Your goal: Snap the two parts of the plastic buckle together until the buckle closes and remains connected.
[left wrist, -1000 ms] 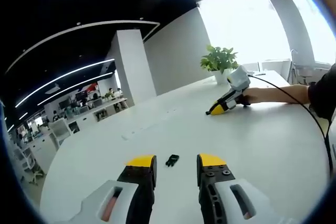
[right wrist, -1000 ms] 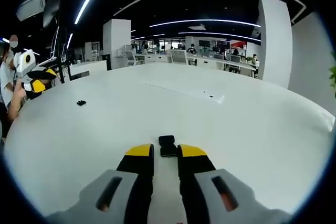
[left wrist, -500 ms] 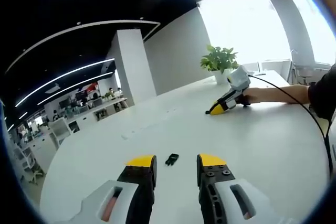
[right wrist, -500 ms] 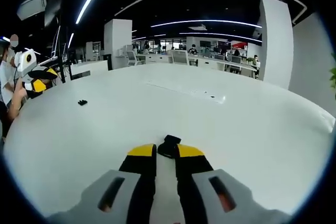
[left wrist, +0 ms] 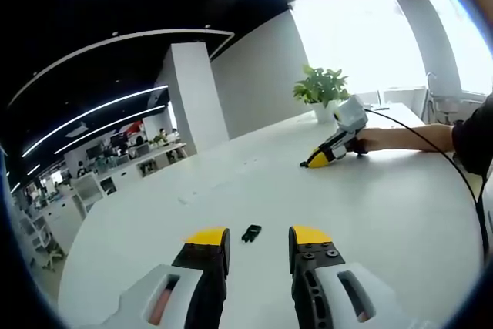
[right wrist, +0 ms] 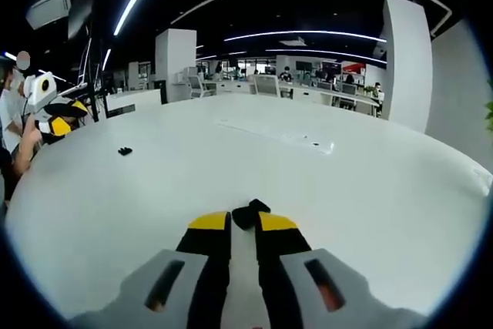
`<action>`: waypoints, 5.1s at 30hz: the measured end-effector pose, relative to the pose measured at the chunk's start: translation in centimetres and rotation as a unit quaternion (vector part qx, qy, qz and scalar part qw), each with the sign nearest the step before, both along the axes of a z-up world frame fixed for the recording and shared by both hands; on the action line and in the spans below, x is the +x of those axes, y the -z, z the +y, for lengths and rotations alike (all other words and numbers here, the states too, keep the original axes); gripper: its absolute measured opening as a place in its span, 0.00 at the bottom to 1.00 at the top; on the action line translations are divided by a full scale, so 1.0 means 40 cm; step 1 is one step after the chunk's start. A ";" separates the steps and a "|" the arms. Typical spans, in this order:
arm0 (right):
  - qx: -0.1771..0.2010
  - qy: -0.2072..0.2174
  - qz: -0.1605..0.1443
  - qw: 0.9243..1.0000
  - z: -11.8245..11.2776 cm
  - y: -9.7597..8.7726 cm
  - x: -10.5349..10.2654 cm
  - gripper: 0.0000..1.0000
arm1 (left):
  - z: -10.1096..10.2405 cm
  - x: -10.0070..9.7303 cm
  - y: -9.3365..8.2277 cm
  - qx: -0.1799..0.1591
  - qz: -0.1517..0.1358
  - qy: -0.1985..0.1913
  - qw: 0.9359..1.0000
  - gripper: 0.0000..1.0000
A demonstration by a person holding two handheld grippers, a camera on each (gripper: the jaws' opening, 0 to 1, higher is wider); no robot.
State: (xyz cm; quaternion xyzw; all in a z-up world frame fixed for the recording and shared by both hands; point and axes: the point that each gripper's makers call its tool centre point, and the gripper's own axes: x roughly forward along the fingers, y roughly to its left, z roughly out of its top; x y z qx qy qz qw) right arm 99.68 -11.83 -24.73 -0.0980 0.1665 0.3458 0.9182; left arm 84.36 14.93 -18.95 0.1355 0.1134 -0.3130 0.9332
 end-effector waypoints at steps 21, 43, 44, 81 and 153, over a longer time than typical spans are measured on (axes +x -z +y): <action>-0.010 0.006 -0.022 1.000 -0.013 -0.020 0.014 0.15 | -0.006 -0.003 0.006 0.005 0.003 0.005 1.000 0.30; 0.027 -0.013 0.007 1.000 0.011 -0.011 0.014 0.20 | -0.007 -0.007 0.008 0.009 0.003 0.009 1.000 0.30; 0.029 -0.015 0.010 0.999 0.015 -0.010 0.013 0.20 | -0.008 -0.007 0.008 0.010 0.003 0.009 1.000 0.30; 0.021 -0.096 0.017 0.995 0.165 -0.007 -0.094 0.18 | -0.015 -0.007 0.025 0.025 0.010 0.015 1.000 0.30; -0.017 -0.239 0.004 0.971 0.361 0.007 -0.329 0.18 | -0.133 -0.031 0.117 0.008 0.057 0.071 0.996 0.28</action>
